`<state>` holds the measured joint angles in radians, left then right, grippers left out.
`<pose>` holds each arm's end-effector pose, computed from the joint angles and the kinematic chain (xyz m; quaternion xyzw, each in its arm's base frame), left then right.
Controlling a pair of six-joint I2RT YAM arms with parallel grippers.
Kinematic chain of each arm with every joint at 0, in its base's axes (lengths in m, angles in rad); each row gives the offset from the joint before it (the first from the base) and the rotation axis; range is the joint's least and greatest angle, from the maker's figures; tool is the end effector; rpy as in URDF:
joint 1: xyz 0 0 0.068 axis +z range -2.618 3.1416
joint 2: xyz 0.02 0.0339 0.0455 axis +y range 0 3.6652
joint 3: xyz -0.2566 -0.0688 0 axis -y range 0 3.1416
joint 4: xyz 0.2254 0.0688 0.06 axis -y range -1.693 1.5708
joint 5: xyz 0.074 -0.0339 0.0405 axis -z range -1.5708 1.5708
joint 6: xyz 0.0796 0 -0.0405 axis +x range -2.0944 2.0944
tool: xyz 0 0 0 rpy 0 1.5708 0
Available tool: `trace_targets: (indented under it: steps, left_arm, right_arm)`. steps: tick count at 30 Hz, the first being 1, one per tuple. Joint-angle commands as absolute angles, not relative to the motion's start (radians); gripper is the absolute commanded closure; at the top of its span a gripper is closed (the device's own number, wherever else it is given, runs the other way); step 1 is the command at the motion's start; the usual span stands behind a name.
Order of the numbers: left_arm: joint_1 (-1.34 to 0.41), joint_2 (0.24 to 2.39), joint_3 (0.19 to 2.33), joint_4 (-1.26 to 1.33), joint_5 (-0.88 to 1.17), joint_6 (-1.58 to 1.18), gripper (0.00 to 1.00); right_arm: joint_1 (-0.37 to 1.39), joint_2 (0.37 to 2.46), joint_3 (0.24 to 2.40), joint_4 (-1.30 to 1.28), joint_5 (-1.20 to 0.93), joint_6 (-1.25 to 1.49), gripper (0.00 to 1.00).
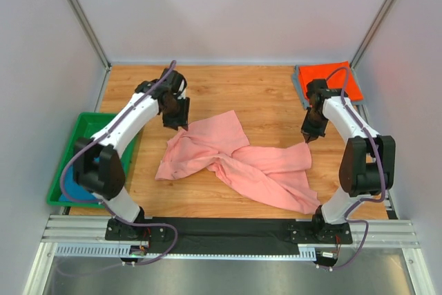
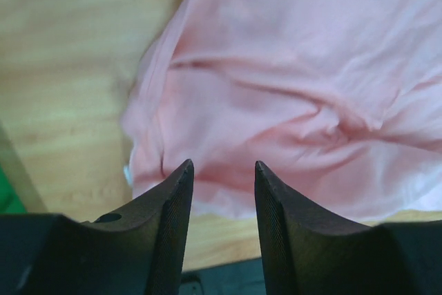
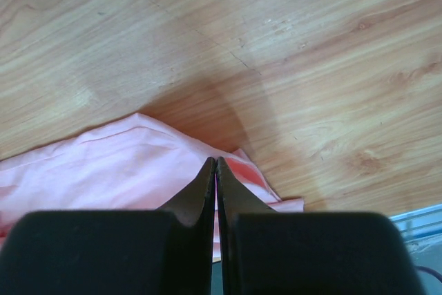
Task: Fold and stack the t-shirts
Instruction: Flatten the tshirt out
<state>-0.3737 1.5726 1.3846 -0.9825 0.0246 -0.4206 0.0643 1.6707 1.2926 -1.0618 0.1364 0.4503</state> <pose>0.2906 -0.1161 0.2455 -0.0205 0.9798 -0.0880 0.1787 0.2973 0.0083 0.1898 0.1953 0.9762 -0.0492 0.0804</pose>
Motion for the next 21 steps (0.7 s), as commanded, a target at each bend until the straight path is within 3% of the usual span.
trace_targets:
  steps: [1,12,21]
  left_arm:
    - [-0.377,1.75,1.514,-0.877,0.142,-0.197,0.52]
    - [-0.397,2.244,2.059,-0.836,0.258,-0.097,0.51]
    - [-0.477,2.445,2.255,-0.762,0.333,-0.097,0.48]
  right_arm:
    - [0.061,1.677,1.333,-1.031,0.104,0.439,1.0]
    - [0.064,1.62,1.217,-0.994,-0.063,0.454,1.0]
    - [0.064,1.632,1.235,-1.023,-0.08,0.439,1.0]
